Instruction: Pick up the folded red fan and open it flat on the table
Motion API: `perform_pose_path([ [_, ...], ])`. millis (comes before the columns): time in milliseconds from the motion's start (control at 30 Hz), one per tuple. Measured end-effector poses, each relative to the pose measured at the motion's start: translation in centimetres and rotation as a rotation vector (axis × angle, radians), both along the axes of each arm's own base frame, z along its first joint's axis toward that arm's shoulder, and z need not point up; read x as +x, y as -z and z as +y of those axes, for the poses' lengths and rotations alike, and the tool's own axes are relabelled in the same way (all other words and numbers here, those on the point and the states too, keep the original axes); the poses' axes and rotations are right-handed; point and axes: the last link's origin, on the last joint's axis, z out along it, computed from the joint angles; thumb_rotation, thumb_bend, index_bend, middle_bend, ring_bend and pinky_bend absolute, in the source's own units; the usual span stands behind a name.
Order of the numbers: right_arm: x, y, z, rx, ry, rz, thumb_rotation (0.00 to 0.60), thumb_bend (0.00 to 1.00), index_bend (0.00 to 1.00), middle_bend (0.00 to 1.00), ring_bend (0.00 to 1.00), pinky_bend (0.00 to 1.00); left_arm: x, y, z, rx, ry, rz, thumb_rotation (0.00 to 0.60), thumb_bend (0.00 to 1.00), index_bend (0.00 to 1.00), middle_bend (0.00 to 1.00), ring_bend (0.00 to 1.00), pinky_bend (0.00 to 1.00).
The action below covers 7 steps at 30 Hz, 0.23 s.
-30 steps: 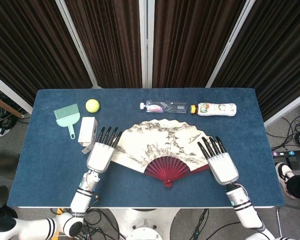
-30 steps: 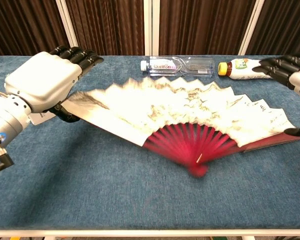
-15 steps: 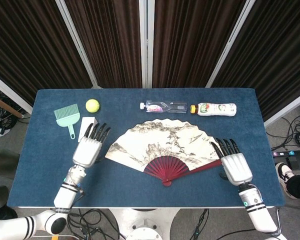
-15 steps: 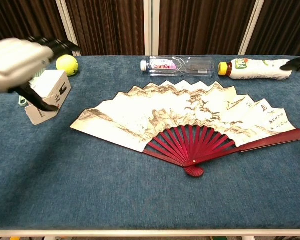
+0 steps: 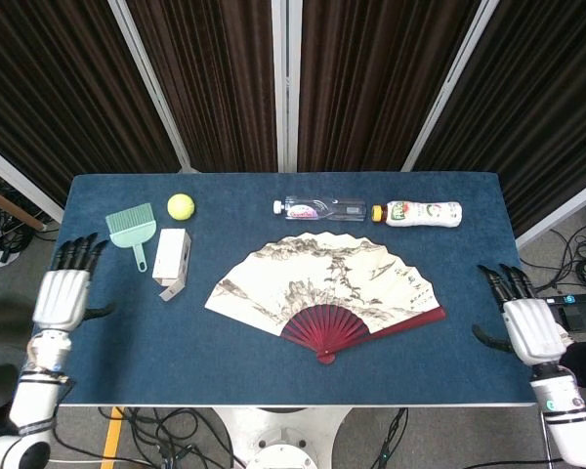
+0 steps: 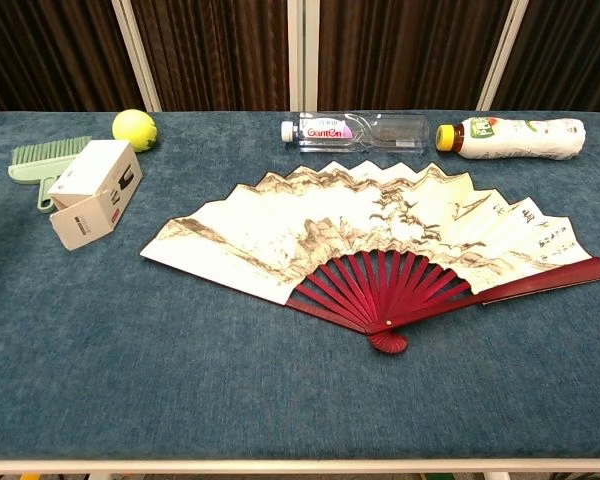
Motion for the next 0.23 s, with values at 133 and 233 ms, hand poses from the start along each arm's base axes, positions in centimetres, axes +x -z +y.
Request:
perform_pose_path([
  [133, -1.4, -1.6, 2.5, -0.062, 0.034, 0.011, 0.6, 0.14, 0.06, 0.15, 0.0, 0.0, -1.7, -1.7, -3.5, 0.059, -0.051, 0.029, 0.6, 0.0, 0.13, 0.05, 0.0, 0.06],
  [233, -2.0, -1.9, 4.1, -0.066, 0.072, 0.003, 0.6, 0.14, 0.06, 0.15, 0.0, 0.0, -2.2, -2.6, -6.0, 0.1, -0.078, 0.073, 0.6, 0.0, 0.13, 0.05, 0.0, 0.06],
])
